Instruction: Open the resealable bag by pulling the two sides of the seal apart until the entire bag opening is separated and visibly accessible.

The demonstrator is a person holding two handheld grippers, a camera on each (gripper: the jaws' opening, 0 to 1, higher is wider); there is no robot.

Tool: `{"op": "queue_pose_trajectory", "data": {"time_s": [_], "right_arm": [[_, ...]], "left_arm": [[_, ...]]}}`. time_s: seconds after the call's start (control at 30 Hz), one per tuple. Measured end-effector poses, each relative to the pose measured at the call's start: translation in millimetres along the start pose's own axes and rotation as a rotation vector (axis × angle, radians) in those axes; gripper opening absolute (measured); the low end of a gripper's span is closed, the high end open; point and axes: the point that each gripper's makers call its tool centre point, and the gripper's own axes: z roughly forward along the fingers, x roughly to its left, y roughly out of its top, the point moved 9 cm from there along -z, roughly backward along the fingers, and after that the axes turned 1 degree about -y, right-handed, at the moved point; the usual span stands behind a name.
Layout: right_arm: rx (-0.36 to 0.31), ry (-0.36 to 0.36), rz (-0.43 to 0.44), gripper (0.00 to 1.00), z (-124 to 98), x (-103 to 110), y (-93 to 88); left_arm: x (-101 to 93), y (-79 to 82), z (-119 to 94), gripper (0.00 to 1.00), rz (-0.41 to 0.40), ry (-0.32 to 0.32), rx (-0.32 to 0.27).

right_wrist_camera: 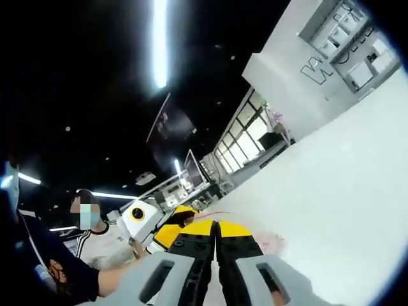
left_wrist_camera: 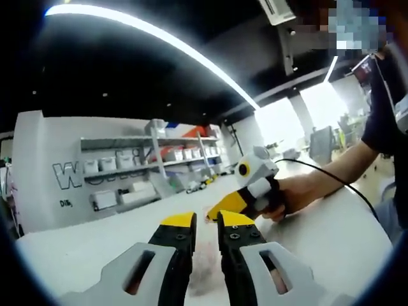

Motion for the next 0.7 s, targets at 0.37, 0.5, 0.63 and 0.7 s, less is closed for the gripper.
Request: {"op": "queue_pose_trajectory", "data": {"time_s": [0.37,0.5,0.63,0.7], "right_arm": [[0.034,0.001,-0.03,0.0,3.1,3.2,-4.9],[0.047,0.001,-0.039,0.0,3.8,3.6,-6.5],[0.062,0.002,-0.052,0.0,4.7,4.6,-8.5],[0.076,0.002,-0.072,0.0,6.2,5.6,-10.1]], "left_arm": [[1.0,-1.1,0.2,0.12,-0.017,0.004,0.004],[2.2,-2.1,0.1,0.12,-0.018,0.009,0.01],[4.6,-3.6,-0.3,0.12,-0.028,0.018,0.013],[5.5,-4.5,-0.6,0.12,-0.045,0.019,0.013]]}}
